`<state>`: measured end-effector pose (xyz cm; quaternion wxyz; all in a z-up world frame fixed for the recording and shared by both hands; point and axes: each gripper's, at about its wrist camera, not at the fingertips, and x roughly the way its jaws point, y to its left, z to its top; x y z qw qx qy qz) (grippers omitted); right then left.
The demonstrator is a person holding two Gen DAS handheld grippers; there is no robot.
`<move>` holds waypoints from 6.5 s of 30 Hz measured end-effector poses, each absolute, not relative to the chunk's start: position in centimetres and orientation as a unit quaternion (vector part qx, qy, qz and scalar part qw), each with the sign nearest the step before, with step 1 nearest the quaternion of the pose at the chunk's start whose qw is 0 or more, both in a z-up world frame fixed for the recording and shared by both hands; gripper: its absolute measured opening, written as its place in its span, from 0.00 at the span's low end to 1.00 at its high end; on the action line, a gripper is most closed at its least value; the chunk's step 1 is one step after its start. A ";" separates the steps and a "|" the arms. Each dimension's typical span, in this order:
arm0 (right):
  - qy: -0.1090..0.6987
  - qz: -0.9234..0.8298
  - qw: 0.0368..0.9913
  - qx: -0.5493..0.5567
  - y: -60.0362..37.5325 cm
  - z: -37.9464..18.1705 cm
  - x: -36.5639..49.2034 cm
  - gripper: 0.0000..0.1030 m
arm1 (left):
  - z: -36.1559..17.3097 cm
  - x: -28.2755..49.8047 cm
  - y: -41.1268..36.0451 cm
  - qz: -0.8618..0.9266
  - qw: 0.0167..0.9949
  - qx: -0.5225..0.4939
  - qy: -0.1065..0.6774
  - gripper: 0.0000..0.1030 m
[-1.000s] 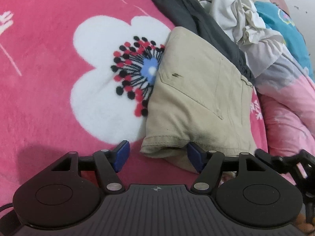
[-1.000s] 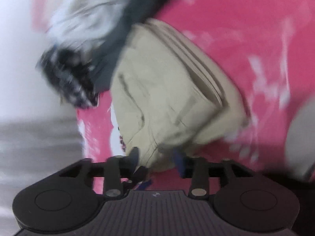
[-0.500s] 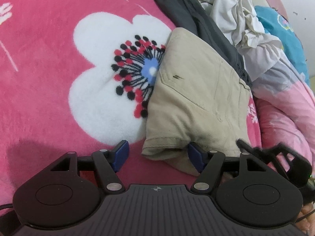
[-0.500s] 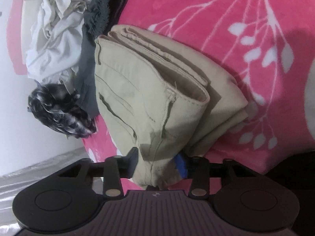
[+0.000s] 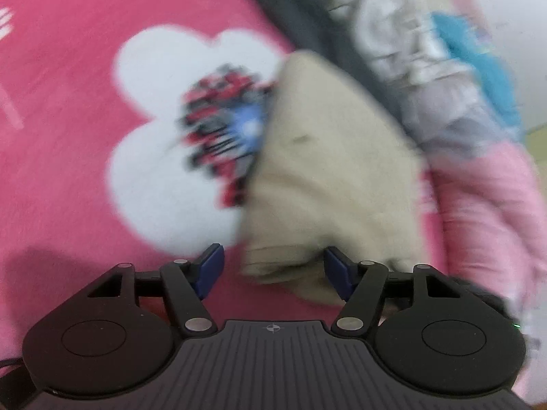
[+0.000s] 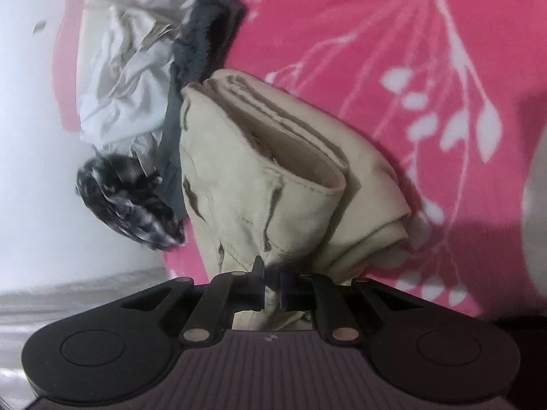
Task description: Fold clothes
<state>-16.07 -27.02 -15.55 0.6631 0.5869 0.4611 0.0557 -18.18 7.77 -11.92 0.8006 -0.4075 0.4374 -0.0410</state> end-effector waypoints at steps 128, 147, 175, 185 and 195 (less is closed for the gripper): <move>0.555 0.112 0.824 0.016 -21.0 -6.4 -9.6 0.08 | -7.4 -10.1 -4.4 0.017 0.835 -0.028 0.550 0.78; 0.553 0.112 0.825 0.026 -21.3 -6.5 -9.6 0.07 | -7.1 -10.1 -4.9 0.022 0.833 -0.007 0.552 0.81; 0.549 0.120 0.826 0.048 -21.8 -6.5 -9.8 0.14 | -4.9 -10.9 -5.2 0.039 0.847 -0.020 0.529 1.00; 0.546 0.120 0.827 0.053 -21.8 -6.4 -10.0 0.17 | -4.4 -10.4 -4.1 0.079 0.843 -0.015 0.532 1.00; 0.535 0.127 0.834 0.050 -21.2 -6.1 -10.8 0.46 | -4.7 -10.4 -3.8 0.092 0.841 0.009 0.532 1.00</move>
